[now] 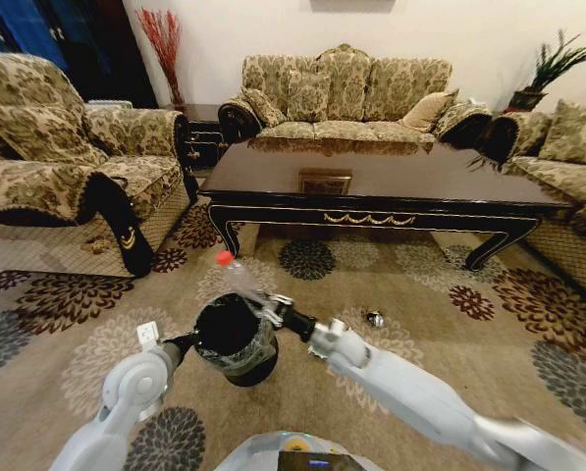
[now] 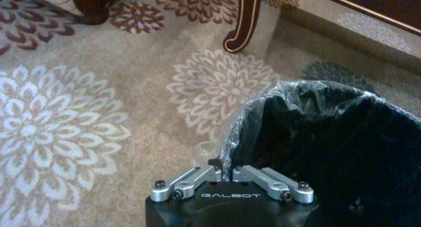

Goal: Move to the front of the table and pick up the trash from the floor, then place it into the trash bin.

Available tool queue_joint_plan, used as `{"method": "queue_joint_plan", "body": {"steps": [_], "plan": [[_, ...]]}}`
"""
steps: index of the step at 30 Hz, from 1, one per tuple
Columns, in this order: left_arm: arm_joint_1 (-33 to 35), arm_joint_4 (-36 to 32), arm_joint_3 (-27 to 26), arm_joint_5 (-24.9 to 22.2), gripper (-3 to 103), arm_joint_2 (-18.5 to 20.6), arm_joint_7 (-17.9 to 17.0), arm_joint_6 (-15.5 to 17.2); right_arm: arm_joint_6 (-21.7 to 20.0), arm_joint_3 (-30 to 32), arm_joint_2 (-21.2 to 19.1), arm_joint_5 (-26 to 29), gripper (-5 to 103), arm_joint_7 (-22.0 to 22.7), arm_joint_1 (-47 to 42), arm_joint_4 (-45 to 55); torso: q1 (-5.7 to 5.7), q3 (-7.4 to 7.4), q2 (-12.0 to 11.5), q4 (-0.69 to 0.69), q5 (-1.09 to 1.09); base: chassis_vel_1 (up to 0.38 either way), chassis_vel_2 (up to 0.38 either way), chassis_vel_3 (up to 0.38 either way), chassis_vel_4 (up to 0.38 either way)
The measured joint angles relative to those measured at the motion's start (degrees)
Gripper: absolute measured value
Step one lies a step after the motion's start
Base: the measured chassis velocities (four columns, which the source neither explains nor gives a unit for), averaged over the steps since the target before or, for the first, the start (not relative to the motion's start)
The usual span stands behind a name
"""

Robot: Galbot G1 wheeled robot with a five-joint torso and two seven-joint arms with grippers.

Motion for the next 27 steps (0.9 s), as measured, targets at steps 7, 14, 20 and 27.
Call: {"method": "queue_joint_plan", "body": {"steps": [7, 14, 20, 27], "plan": [[-0.9, 0.2, -0.1, -1.1, 3, 1.0, -0.1, -0.1, 1.0, -0.8, -0.1, -2.3, 19, 0.3, -2.2, -2.2, 0.00, 0.00, 0.0, -0.04, 0.02, 0.000, 0.000, 0.000, 0.000], [-1.2, 0.2, -0.1, -1.5, 3, 1.3, -0.2, -0.1, 1.1, -0.1, -1.4, -2.0, 40, 0.3, -2.4, -1.1, 0.00, 0.00, 0.0, -0.02, 0.02, 0.000, 0.000, 0.000, 0.000], [-1.2, 0.1, -0.3, -1.5, 3, 1.4, -0.3, -0.1, 1.3, 1.1, -3.1, -1.9, 62, 0.3, -3.1, 0.8, 0.00, 0.00, 0.0, -0.02, 0.03, 0.000, 0.000, 0.000, 0.000], [-0.9, -0.3, -0.9, -1.4, 3, 1.4, -0.3, -0.2, 1.6, 4.0, -6.1, -2.9, 89, -0.4, -6.1, 4.1, 0.00, 0.00, 0.0, -0.02, 0.02, 0.000, 0.000, 0.000, 0.000]]}}
